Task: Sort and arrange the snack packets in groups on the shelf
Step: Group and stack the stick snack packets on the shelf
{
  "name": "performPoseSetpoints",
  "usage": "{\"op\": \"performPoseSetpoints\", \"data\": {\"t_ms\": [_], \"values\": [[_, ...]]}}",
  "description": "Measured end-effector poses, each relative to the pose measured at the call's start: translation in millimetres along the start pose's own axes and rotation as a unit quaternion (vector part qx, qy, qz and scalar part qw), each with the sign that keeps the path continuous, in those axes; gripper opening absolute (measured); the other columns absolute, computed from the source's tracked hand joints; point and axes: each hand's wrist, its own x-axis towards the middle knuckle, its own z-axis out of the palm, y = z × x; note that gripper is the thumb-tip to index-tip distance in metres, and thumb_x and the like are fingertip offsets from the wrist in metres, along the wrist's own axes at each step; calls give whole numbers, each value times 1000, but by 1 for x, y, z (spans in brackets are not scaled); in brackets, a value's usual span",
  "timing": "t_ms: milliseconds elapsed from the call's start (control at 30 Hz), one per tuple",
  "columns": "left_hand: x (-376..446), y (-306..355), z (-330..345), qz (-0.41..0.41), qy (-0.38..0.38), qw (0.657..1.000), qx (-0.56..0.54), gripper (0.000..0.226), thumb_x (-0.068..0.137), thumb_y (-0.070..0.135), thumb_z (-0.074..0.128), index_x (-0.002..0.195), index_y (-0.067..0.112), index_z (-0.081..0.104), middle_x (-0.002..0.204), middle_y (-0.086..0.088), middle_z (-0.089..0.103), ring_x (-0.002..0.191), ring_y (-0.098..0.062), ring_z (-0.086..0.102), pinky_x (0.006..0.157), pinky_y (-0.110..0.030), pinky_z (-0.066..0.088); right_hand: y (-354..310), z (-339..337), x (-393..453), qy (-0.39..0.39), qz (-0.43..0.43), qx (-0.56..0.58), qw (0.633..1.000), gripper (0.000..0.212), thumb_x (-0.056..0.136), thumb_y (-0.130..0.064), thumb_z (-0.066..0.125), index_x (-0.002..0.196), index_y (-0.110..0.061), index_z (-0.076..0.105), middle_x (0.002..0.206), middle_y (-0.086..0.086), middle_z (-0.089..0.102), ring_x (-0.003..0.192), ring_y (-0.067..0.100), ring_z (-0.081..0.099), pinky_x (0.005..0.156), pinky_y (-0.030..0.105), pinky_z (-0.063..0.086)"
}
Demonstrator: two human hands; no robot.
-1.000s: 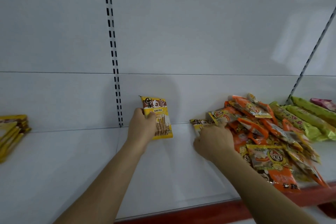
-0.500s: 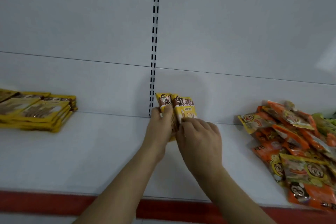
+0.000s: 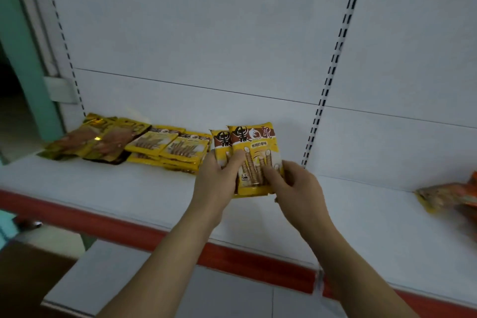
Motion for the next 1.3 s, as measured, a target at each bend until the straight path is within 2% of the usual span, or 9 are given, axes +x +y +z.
{"op": "performPoseSetpoints", "data": {"t_ms": [133, 267, 367, 433, 533, 633, 800, 1000, 1300], "values": [[14, 10, -81, -34, 19, 997, 72, 51, 102, 64, 43, 128, 26, 65, 125, 5, 69, 116, -19, 64, 100, -48, 53, -40, 65, -9, -30, 22, 48, 998, 22, 93, -47, 64, 88, -25, 68, 76, -2, 74, 67, 17, 69, 69, 48, 59], [41, 17, -154, -33, 47, 993, 101, 25, 100, 36, 47, 90, 18, 62, 88, -18, 61, 81, -26, 60, 75, -44, 51, -69, 110, -3, 8, 52, 90, 995, 22, 97, -39, 60, 93, -19, 69, 74, -3, 75, 64, 14, 71, 64, 37, 61], [68, 23, -198, -10, 51, 991, 125, 20, 97, 28, 55, 86, 11, 53, 78, -5, 50, 75, -21, 50, 67, -36, 34, -78, 132, 11, 39, 87, 110, 989, 22, 100, -32, 57, 93, -15, 70, 79, 2, 74, 69, 20, 73, 63, 35, 60], [88, 33, -216, 12, 43, 988, 147, 9, 101, 25, 59, 99, 16, 61, 90, 4, 65, 83, -16, 62, 67, -32, 42, -83, 143, 25, 57, 106, 110, 987, 23, 101, -28, 54, 89, -17, 69, 83, 6, 74, 70, 23, 73, 63, 36, 60], [122, 39, -228, 9, 50, 987, 152, 42, 100, 28, 66, 138, 22, 50, 119, 0, 69, 101, -19, 69, 82, -38, 56, -87, 162, 50, 73, 119, 70, 988, 20, 101, -27, 51, 91, -19, 67, 83, 6, 73, 66, 23, 73, 69, 45, 62], [154, 38, -226, 33, 45, 975, 215, 43, 100, 31, 64, 139, 19, 51, 125, -5, 64, 98, -19, 64, 76, -35, 52, -84, 182, 72, 73, 117, 7, 990, 19, 98, -28, 50, 101, -21, 68, 85, 2, 71, 73, 25, 71, 76, 49, 60], [184, 24, -213, 76, 23, 928, 365, 43, 104, 28, 57, 144, 14, 51, 141, -9, 61, 87, -12, 62, 79, -31, 43, -74, 196, 92, 59, 78, -182, 978, 31, 99, -32, 44, 116, -14, 62, 85, 0, 65, 79, 23, 64, 71, 36, 55], [194, 3, -204, 147, 20, 772, 618, 29, 103, 32, 51, 125, 20, 67, 120, -7, 64, 111, -30, 59, 72, -33, 35, -72, 197, 97, 40, 20, -360, 932, 33, 100, -36, 38, 124, -22, 56, 95, 6, 61, 87, 28, 55, 63, 33, 39], [206, -7, -201, 152, -42, 744, 649, 43, 105, 45, 43, 116, 11, 66, 113, -10, 60, 102, -30, 63, 69, -33, 39, -61, 214, 102, 15, -32, -319, 947, 27, 102, -38, 42, 96, -20, 61, 90, 3, 57, 81, 26, 58, 65, 33, 44]]}}
